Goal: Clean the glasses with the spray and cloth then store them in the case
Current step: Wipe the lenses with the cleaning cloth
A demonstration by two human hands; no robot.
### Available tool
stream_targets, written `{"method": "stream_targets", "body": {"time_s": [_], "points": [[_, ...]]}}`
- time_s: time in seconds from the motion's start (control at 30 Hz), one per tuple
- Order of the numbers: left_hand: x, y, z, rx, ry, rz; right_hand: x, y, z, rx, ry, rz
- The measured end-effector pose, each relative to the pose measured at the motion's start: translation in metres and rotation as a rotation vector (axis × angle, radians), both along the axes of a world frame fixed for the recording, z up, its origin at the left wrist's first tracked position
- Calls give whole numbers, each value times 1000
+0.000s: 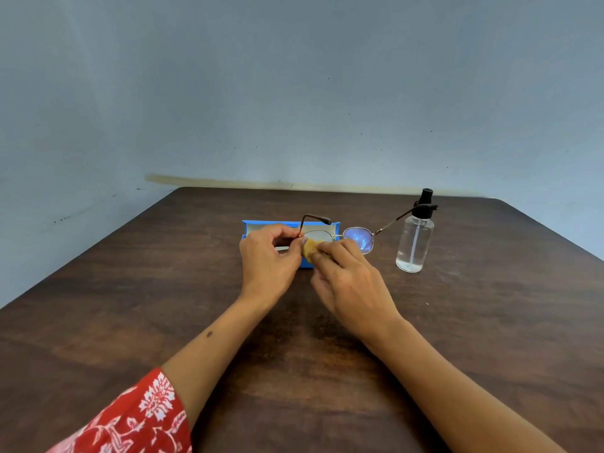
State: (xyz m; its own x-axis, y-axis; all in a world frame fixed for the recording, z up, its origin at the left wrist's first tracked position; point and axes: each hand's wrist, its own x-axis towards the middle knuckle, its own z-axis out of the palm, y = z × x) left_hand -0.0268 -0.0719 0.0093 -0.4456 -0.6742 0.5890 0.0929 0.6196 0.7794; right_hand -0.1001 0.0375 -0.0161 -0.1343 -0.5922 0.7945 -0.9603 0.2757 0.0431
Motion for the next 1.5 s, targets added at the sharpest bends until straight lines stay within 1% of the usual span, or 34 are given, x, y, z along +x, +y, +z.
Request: {"method": "stream_targets", "body": {"time_s": [0.13,0.3,0.47,0.63,0.8,0.97,1.13,1.3,1.43,1.5], "points": [[1,1,1,16,9,2,-3,1,0,-18,-6,-63],[1,-1,1,3,10,2,2,-2,2,-12,24,38],[1,1,4,-3,1,1,-3,0,4,-47,7,-30],[0,-1,3,14,7,7,2,-2,1,-8,13,68],[1,1,4,4,-11,15,-6,3,4,-73,-18,-18],[0,-1,1,-6,-4,12,3,-2,2,-14,-4,72],[1,1,2,-8,-15,7,-5,1,5,-51,-21,-30],[-1,-2,-1,-2,1,-5,2,-2,3,16,-37,62],[-1,0,1,-8,-7,8,-3,1,7,-32,-41,-30],[-1,0,1,-7,-6,8,-2,1,6,-32,-44,-28]]}}
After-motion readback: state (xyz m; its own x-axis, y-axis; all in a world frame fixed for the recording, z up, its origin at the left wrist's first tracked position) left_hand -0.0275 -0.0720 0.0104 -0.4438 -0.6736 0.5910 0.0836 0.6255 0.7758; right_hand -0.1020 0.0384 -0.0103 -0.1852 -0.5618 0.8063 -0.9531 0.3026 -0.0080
